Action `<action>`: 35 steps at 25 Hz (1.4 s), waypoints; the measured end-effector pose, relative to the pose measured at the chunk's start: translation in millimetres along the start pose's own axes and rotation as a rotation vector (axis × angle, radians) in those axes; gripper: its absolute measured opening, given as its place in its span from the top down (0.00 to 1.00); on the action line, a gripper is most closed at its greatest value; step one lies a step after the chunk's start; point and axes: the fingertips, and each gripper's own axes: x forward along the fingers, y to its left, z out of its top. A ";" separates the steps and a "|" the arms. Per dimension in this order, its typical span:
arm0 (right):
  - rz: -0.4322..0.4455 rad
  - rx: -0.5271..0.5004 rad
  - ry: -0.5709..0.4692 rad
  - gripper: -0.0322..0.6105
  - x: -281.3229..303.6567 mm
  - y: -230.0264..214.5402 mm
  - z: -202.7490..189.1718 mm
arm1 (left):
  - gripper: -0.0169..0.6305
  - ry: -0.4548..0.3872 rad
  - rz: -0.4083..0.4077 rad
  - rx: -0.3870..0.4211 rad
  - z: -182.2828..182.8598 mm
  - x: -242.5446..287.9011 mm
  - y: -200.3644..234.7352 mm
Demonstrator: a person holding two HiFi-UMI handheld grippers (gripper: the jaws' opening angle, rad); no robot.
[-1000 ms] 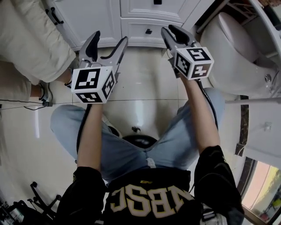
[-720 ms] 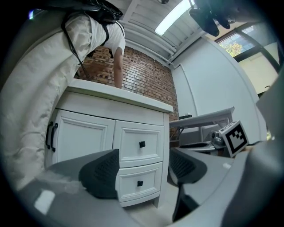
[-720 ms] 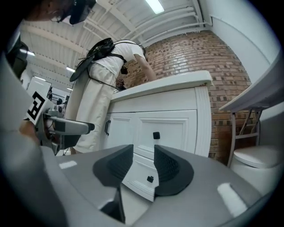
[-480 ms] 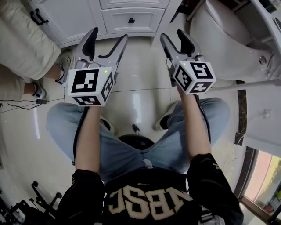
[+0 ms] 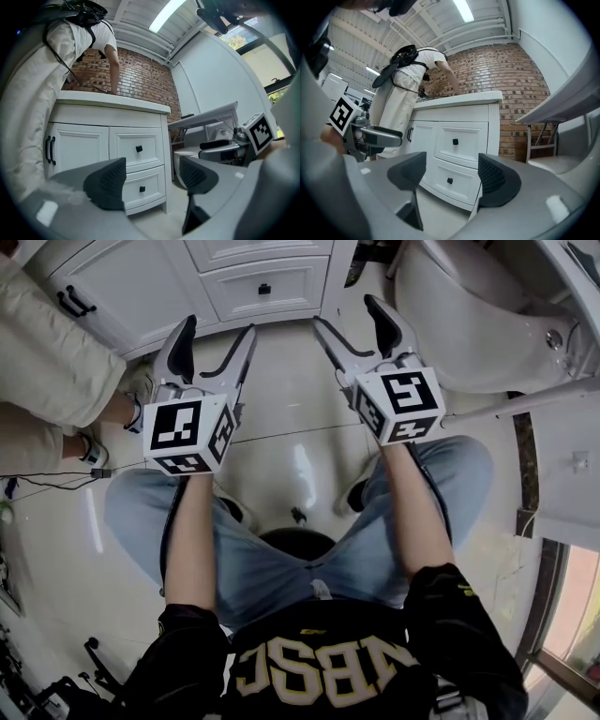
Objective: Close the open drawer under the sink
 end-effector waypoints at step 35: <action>-0.057 -0.041 0.090 0.42 10.8 -6.1 -19.7 | 0.43 0.017 -0.016 -0.004 -7.4 12.6 -6.3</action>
